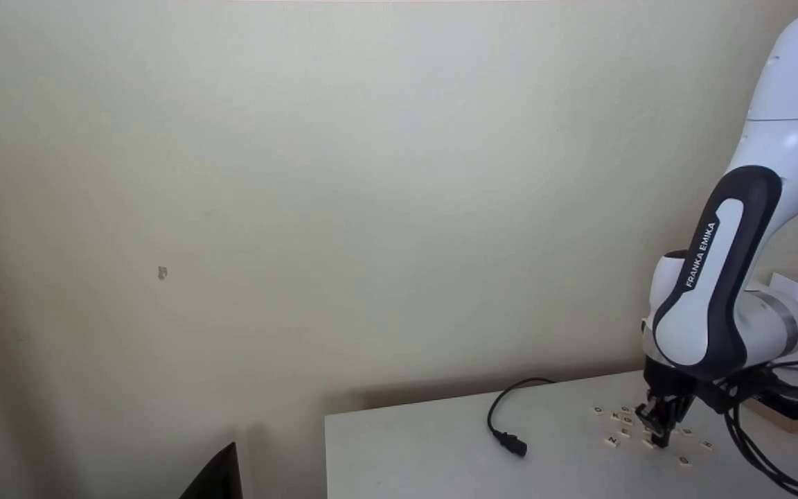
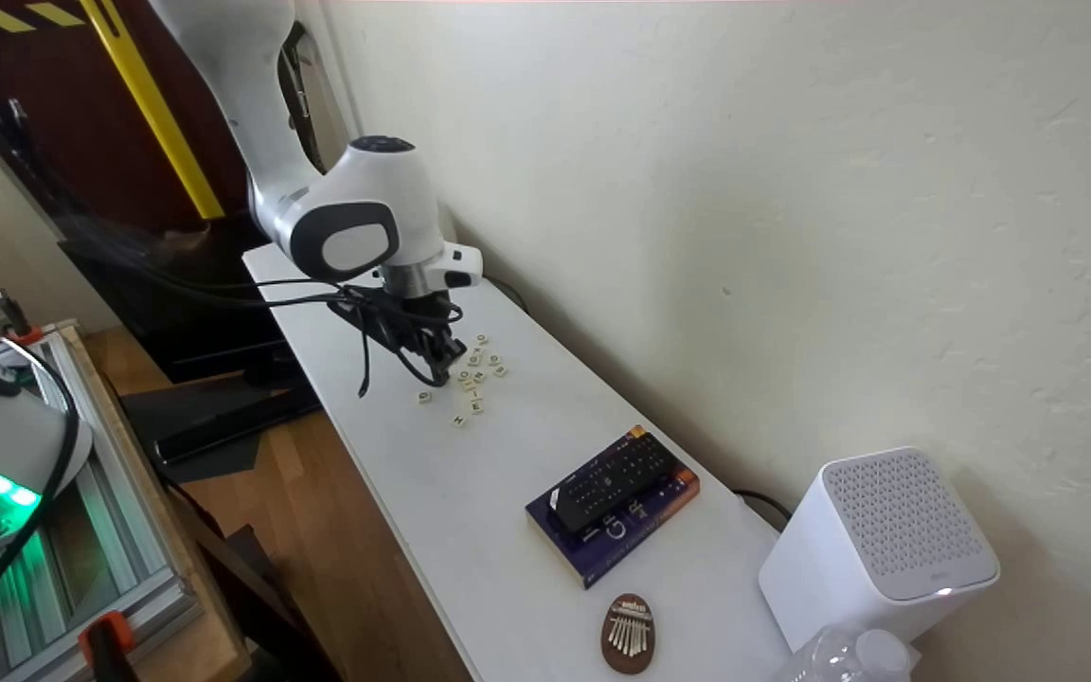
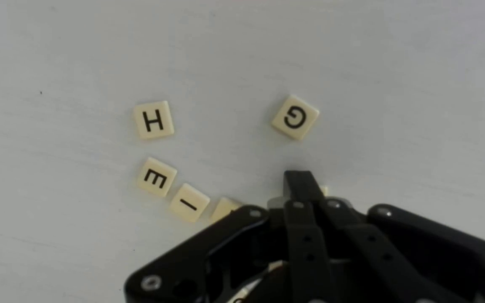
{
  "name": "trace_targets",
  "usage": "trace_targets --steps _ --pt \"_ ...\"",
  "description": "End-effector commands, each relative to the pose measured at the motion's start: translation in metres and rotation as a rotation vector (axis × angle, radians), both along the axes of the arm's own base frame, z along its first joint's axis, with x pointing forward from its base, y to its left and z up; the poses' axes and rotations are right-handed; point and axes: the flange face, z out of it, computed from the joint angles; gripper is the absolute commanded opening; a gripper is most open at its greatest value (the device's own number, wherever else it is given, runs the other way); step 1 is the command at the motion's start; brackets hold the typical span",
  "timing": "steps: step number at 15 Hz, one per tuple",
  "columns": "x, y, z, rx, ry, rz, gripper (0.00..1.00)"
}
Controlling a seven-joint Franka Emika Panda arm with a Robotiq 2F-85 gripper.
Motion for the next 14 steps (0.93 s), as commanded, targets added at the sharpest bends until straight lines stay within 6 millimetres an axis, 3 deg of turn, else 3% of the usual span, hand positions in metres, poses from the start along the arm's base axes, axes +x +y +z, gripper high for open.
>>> trace_targets --steps 1,7,14 --pt "-0.01 0.01 -0.013 -0.009 0.034 0.058 0.0" --pt "-0.012 0.016 -0.012 -0.034 0.056 0.096 0.0" --pt "-0.016 0.015 0.009 -0.021 0.01 0.081 0.0"
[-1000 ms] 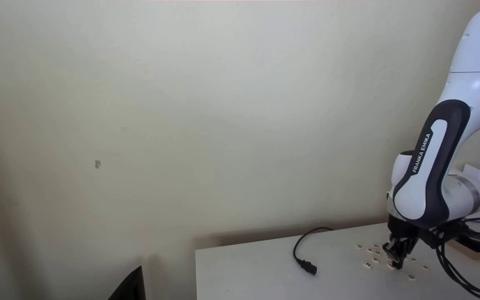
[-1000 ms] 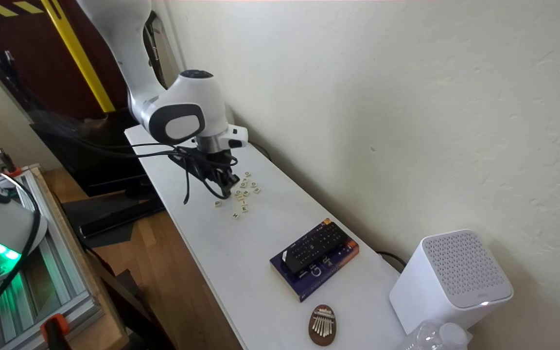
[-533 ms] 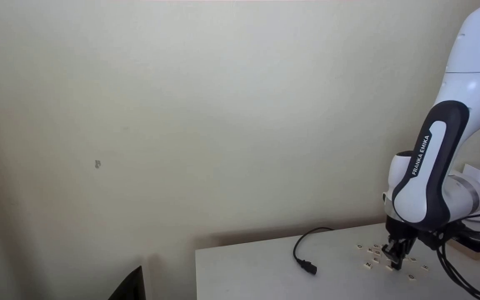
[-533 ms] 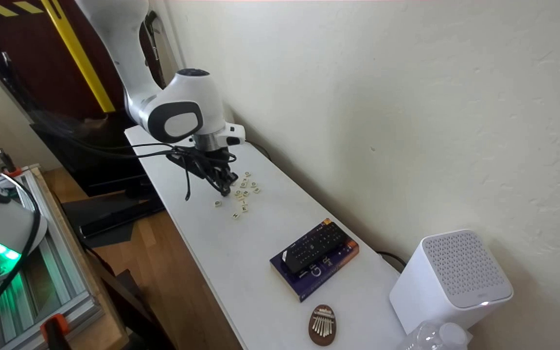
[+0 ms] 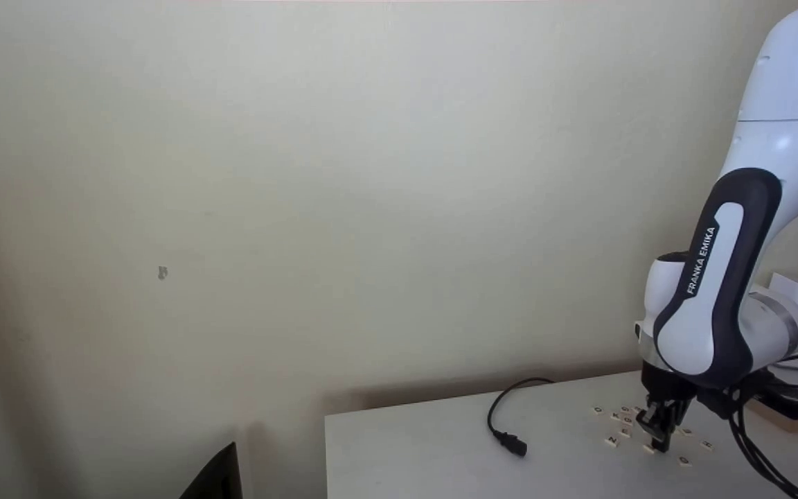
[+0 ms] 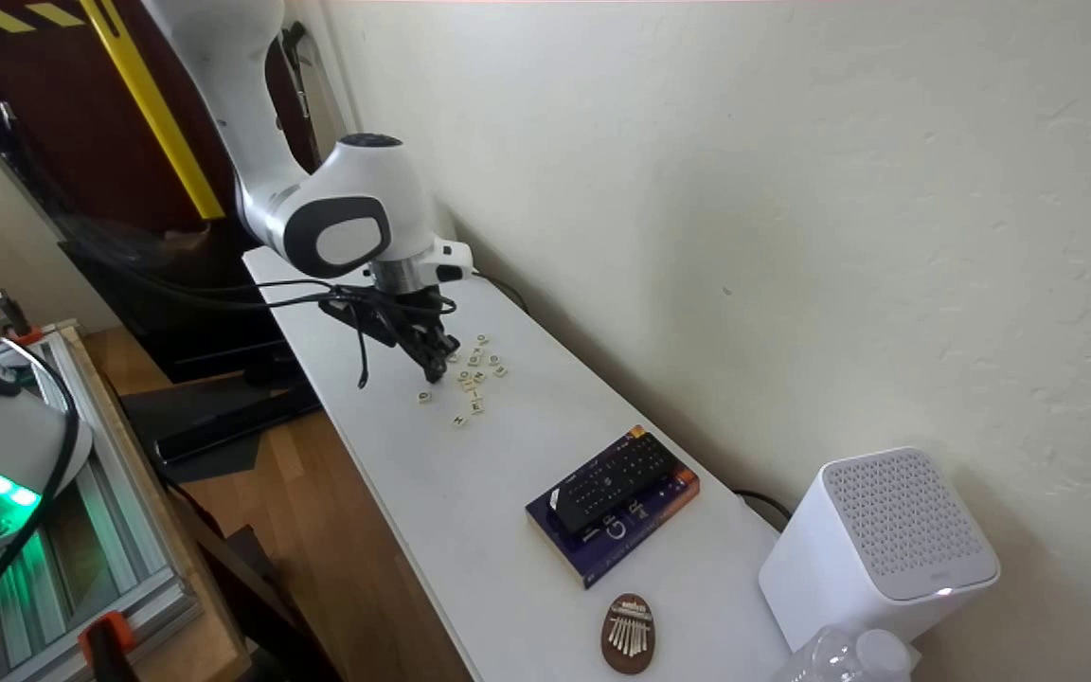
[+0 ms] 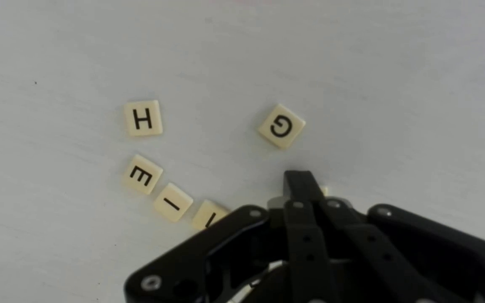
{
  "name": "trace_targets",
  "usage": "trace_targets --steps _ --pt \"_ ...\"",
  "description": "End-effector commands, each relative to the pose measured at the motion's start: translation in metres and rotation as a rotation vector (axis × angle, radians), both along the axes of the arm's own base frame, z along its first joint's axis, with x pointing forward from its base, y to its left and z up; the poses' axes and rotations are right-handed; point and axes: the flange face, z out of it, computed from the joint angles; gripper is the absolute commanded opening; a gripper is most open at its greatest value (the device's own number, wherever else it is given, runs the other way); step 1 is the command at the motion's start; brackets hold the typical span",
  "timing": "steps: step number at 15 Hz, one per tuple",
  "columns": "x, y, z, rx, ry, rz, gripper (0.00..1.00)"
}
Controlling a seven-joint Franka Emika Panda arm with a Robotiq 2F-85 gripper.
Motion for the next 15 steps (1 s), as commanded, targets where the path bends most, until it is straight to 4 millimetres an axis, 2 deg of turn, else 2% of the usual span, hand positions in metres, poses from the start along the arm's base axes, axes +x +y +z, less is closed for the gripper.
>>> trace_targets --steps 1,8,15 --pt "-0.013 -0.001 0.01 0.006 -0.012 0.003 0.0" --pt "-0.013 -0.012 0.031 0.038 -0.12 -0.061 0.0" --pt "-0.002 -0.024 0.024 0.061 -0.146 -0.176 0.0"
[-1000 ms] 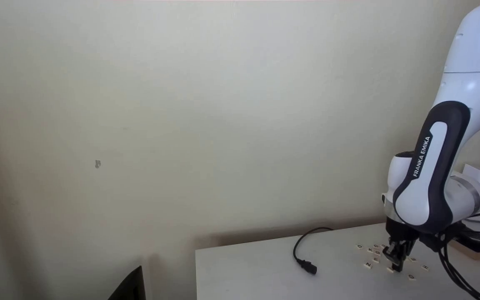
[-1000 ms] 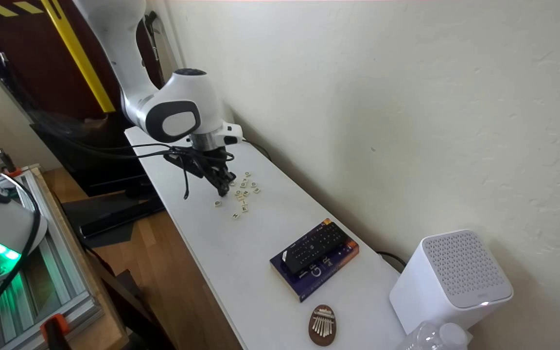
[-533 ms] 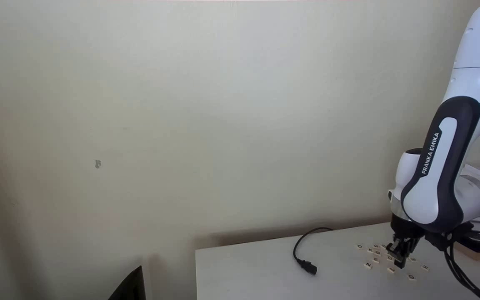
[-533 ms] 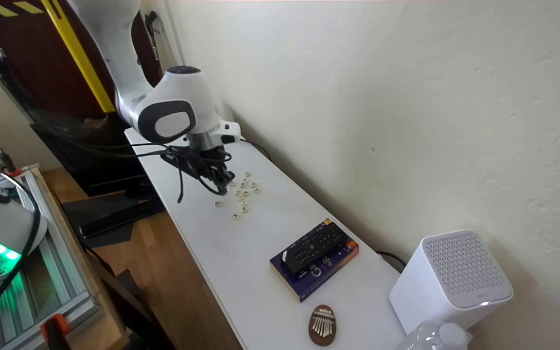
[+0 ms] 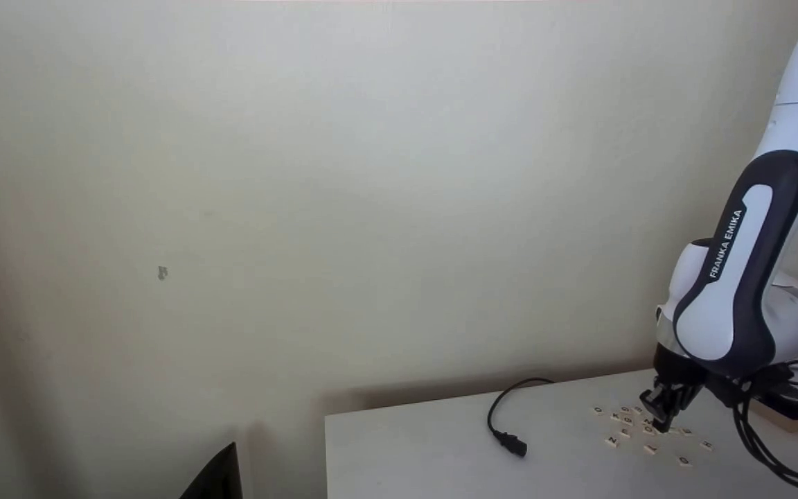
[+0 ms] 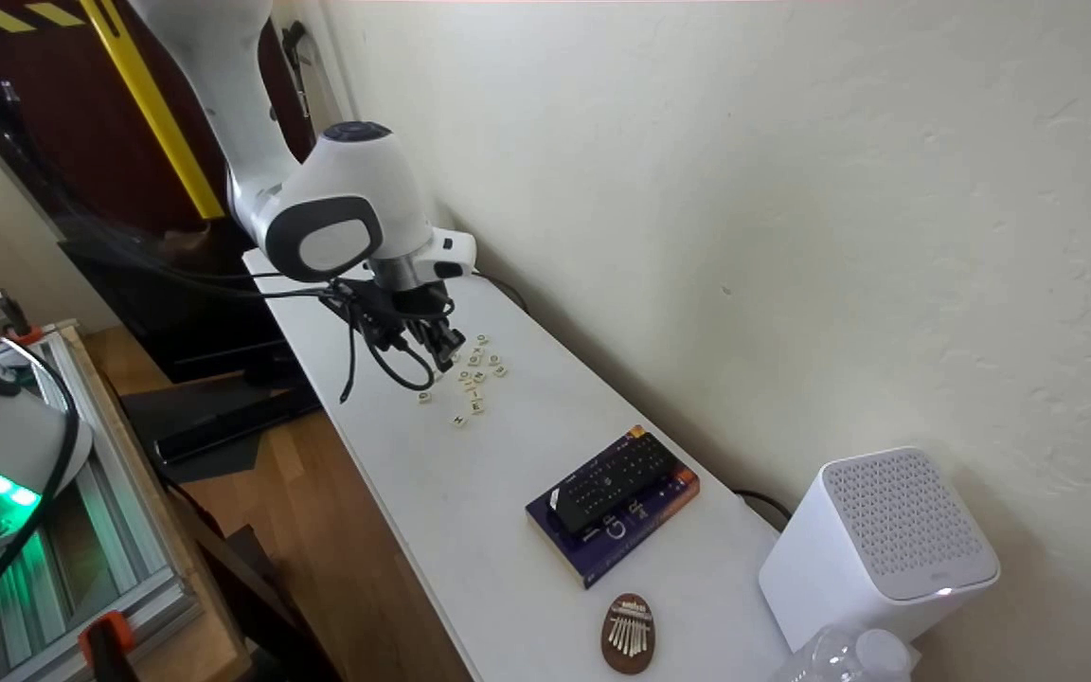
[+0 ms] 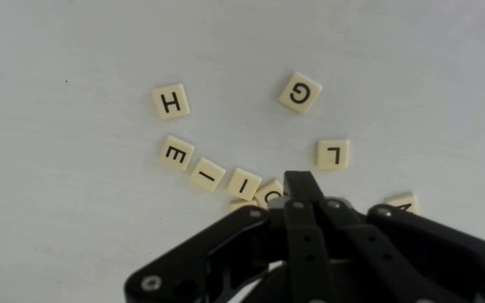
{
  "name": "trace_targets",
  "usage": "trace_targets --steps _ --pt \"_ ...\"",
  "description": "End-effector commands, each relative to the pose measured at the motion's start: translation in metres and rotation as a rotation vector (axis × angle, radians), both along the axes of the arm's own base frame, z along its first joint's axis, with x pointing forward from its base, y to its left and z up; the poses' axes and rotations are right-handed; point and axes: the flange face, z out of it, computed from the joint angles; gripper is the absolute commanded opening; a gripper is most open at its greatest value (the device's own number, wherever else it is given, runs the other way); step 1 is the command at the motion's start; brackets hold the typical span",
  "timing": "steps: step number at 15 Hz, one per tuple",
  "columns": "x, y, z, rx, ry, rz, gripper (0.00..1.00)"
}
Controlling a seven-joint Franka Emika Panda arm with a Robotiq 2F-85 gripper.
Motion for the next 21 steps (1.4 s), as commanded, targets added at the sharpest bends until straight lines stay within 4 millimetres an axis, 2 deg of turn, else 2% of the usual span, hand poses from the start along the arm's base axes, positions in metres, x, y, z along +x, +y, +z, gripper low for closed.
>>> trace_targets --steps 1,7,21 --pt "0.006 -0.004 -0.002 0.026 -0.024 -0.079 0.0" --pt "0.014 -0.013 -0.006 0.026 -0.039 -0.173 0.0" --pt "0.026 -0.012 -0.033 0.048 -0.026 -0.273 0.0"
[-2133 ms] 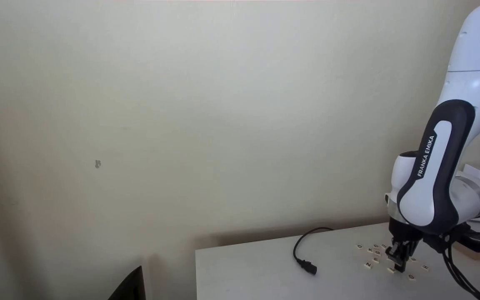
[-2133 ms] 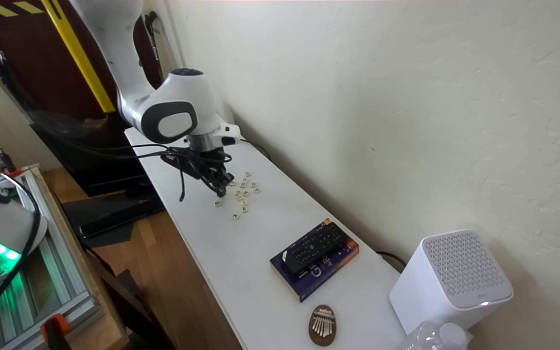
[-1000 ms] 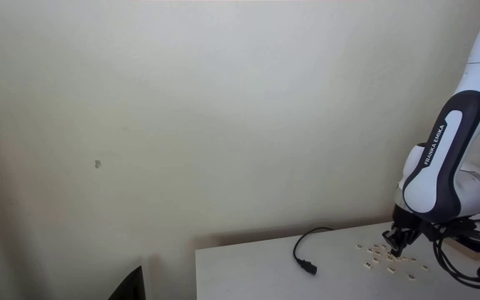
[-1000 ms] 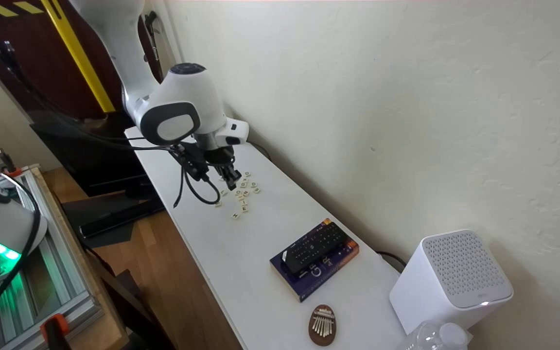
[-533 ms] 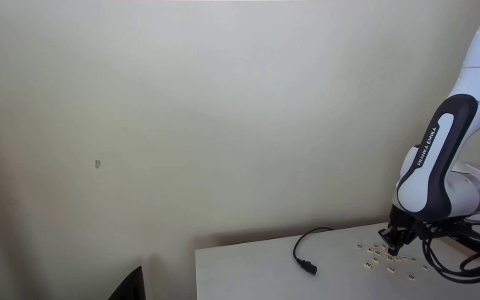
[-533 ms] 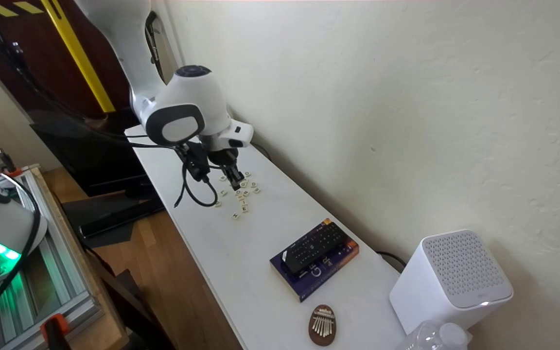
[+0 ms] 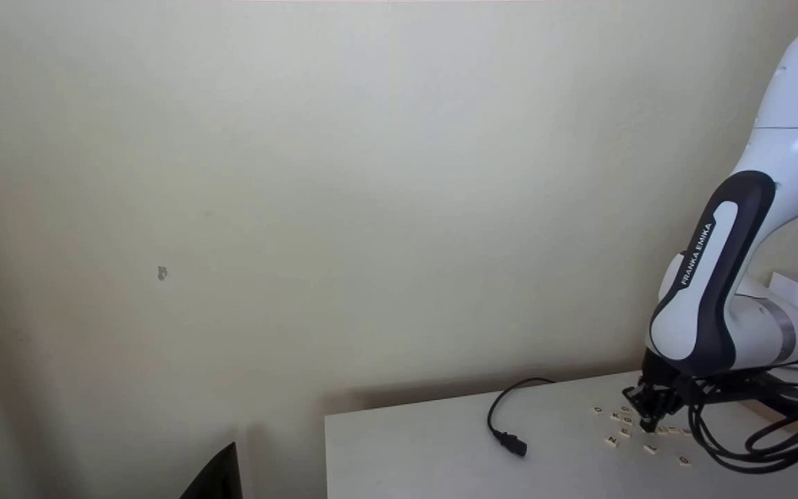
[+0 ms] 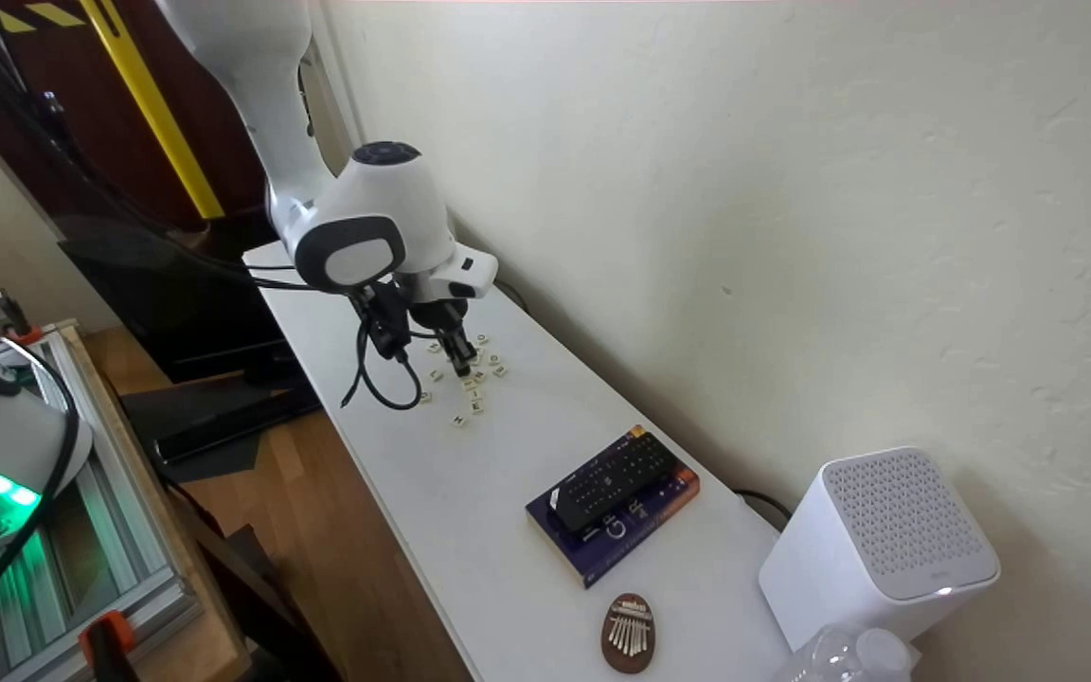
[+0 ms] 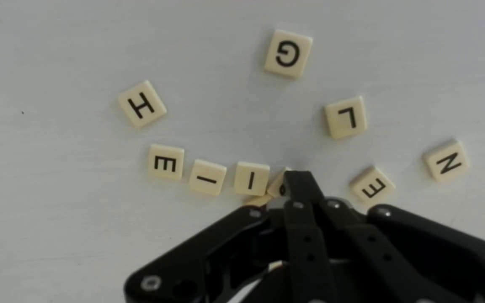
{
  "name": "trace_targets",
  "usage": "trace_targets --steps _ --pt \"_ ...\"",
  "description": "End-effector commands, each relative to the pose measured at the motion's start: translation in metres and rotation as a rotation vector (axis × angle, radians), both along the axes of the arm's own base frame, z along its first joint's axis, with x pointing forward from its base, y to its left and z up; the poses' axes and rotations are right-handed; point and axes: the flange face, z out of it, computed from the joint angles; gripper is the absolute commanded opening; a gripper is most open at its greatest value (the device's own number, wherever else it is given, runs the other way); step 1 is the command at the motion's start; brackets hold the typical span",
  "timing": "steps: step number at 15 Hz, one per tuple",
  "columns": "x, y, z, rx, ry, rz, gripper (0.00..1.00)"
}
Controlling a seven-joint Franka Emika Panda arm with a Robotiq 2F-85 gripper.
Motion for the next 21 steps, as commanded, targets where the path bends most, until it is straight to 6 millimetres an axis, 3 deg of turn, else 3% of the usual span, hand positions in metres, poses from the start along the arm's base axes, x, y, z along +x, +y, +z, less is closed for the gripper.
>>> trace_targets --steps 1,21 --pt "0.004 0.0 -0.009 0.007 0.008 -0.014 0.0" --pt "-0.027 0.01 -0.013 -0.027 0.102 0.528 0.0"
